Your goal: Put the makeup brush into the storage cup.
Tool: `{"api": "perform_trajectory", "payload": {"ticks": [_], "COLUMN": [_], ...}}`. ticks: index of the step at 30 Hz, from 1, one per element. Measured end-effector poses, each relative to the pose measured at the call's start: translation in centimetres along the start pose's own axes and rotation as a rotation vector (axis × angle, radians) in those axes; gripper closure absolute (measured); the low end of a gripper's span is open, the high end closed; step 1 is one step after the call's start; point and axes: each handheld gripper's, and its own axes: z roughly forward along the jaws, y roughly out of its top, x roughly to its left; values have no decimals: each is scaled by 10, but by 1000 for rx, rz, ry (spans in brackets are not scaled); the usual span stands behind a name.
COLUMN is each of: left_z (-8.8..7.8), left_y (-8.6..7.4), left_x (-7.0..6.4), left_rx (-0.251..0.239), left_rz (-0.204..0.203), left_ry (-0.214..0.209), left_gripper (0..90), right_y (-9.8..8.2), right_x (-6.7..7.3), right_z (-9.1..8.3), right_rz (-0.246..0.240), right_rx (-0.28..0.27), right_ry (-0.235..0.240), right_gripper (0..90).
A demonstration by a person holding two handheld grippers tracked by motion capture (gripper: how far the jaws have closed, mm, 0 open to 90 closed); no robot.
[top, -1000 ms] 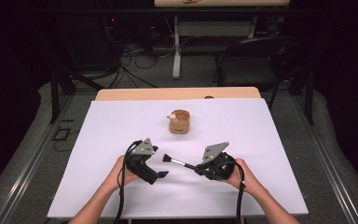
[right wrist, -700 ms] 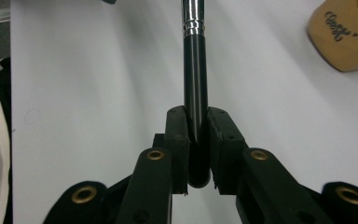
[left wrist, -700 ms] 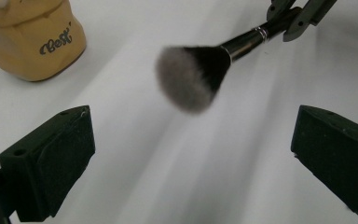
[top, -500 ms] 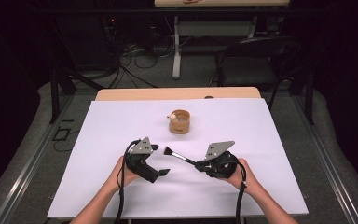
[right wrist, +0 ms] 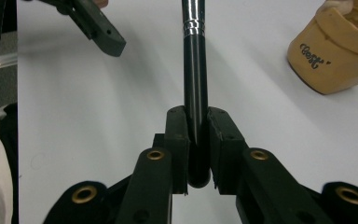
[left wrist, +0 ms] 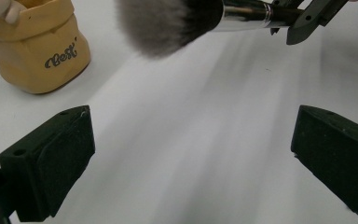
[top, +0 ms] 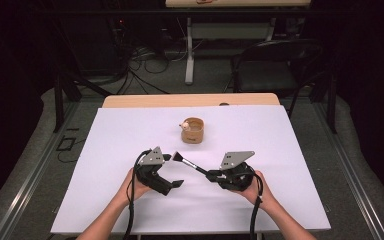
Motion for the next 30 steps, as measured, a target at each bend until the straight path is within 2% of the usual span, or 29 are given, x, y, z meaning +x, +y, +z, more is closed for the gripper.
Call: {"api": "perform_trajectory", "payload": {"ticks": [3,13,24,29,30], "left_z": [0,1,2,2,2], "left_y": [0,2,5,7,8], "left_x": [0,-1,-1,-2,-2], "left_rx": [-8,-52,-88,-111,-111], "left_rz": [-1,-29,-55,-68,-60], "left_ry": [5,-2,25,23,35], "left_gripper": [0,0,0,0,0], "right_y": [0,2,5,6,6], "right_x": [0,3,4,5,6], "right_z": [1,4,7,10,11], "right_rz": [28,64,102,107,108], "right_rx": [-24,-77,-103,-109,-111], "right_ry": [-1,-1,-14,-10,-12], "right_gripper": [795,795,795,795,795]}}
